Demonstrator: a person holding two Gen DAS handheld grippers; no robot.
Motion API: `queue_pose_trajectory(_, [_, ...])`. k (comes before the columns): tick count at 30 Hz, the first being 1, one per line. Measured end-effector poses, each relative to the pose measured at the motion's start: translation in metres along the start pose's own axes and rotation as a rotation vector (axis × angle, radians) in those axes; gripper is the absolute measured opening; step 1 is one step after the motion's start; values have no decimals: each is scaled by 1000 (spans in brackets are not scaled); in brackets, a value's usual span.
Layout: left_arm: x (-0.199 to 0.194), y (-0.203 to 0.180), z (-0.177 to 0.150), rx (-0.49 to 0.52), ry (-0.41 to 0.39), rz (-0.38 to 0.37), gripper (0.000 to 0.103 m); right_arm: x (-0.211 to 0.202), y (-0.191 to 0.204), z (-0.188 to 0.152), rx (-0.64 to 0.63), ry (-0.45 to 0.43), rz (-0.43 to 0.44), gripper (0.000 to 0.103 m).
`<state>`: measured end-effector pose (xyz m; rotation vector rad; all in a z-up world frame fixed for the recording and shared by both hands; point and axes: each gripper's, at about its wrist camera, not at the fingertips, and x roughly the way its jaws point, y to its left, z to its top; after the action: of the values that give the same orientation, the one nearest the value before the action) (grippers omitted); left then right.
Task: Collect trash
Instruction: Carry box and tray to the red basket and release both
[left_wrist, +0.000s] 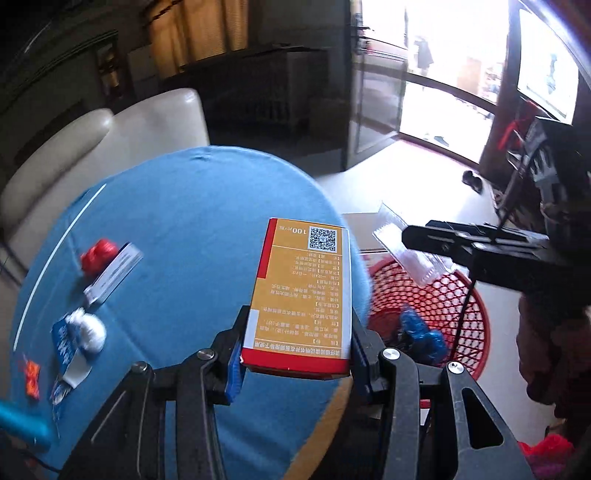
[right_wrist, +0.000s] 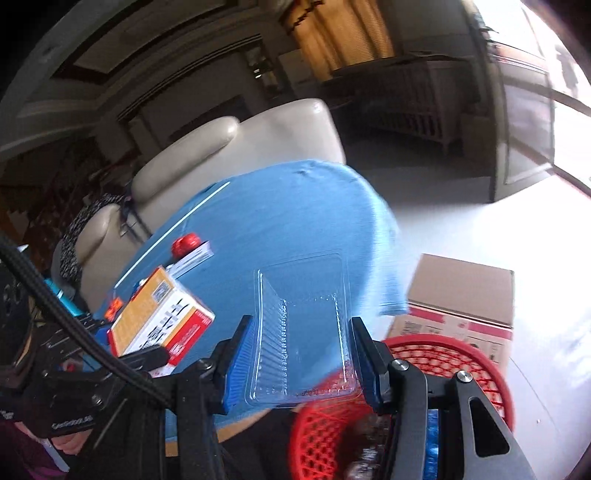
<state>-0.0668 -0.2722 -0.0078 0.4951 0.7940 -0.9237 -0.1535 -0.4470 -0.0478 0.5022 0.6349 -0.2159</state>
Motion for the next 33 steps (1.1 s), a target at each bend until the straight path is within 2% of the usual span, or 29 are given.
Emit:
queue_pose_trajectory(6, [16,-37,6,90,35,-64,49,-13,-49,-3,124,-17,-51,54])
queue_pose_trajectory(16, [40,-83,15,172,90,-141,49,-28,-117,-23,291,0,-60,54])
queue_pose_trajectory(23, [50,-98,17,190,112,-149,49,-24,-129,-33,320,27,-38,56])
queue_pose_trajectory(28, [50,-93,15,182,114,-128,49,-17,-136,-38,357,68,-13,58])
queue_pose_trajectory(30, [49,-89,16,174,112,-122,49,-14,-139,-40,391,83,28,59])
queue_pose_trajectory(33, [47,-82,15,153,111,-103,49,-12,-137,-41,389,90,20,64])
